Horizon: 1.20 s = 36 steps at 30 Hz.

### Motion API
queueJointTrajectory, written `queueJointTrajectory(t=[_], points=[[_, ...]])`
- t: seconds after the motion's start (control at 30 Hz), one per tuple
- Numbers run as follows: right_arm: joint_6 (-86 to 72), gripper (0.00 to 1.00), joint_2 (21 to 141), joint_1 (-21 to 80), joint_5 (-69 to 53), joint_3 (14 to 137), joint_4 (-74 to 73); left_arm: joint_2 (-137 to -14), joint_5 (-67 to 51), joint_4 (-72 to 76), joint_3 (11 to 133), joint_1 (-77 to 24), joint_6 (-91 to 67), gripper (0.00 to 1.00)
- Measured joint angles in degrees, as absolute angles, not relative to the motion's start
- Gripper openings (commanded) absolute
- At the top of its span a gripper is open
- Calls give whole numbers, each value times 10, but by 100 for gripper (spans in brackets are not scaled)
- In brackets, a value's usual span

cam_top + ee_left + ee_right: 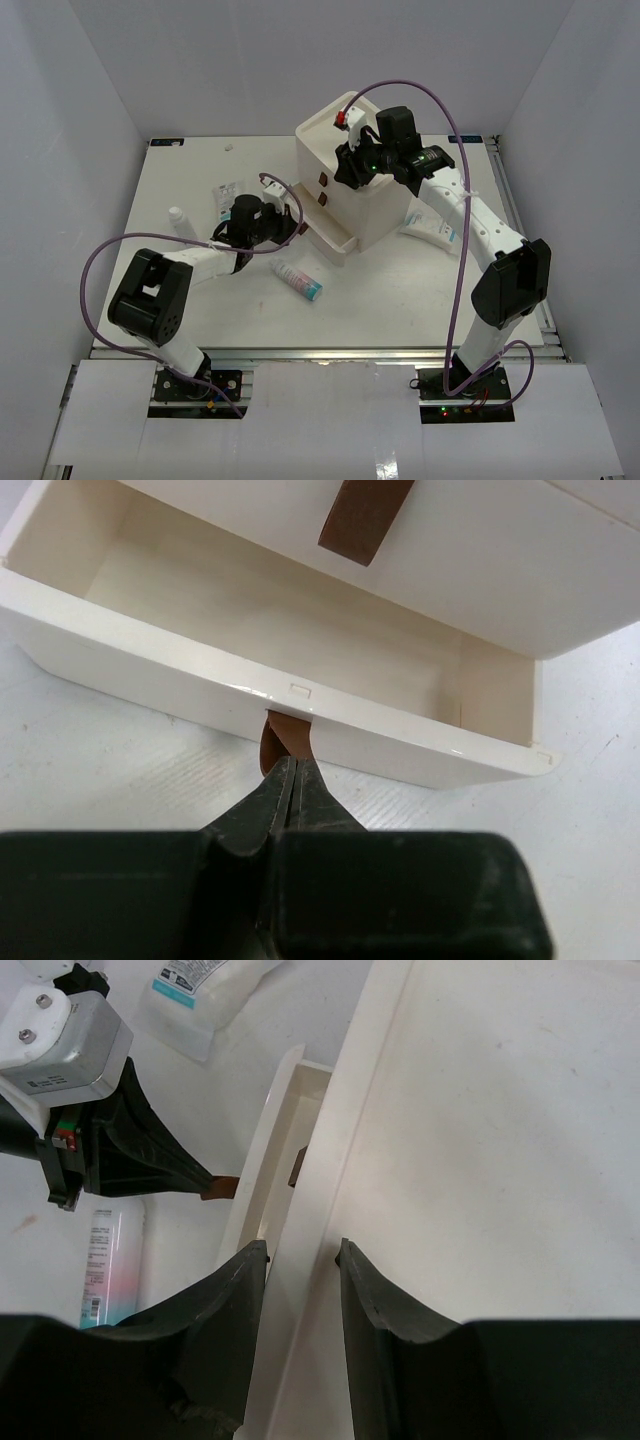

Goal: Organize the makeup

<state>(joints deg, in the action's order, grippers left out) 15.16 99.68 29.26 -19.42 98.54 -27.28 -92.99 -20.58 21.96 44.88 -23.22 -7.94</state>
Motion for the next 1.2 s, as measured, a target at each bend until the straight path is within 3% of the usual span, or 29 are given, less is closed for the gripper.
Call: queueJointTrajectory(t=[0.37,0.47,0.57,0.67,1.03,1.2], points=[[155,43,984,293,-194,986,-297,-883,-204,151,439,-234,-79,0],[156,58,981,293,-192,986,-302,-876,-205,134,439,-235,-80,9],[165,73,977,290,-182,986,-303,-866,-206,114,439,-235,-82,38],[174,80,965,286,-172,986,-303,-845,-208,94,439,-235,-90,57],[218,96,819,267,-164,953,-293,-754,-198,57,458,-234,-116,81],[266,91,705,234,-185,851,-288,-689,-185,26,455,-234,-130,91]])
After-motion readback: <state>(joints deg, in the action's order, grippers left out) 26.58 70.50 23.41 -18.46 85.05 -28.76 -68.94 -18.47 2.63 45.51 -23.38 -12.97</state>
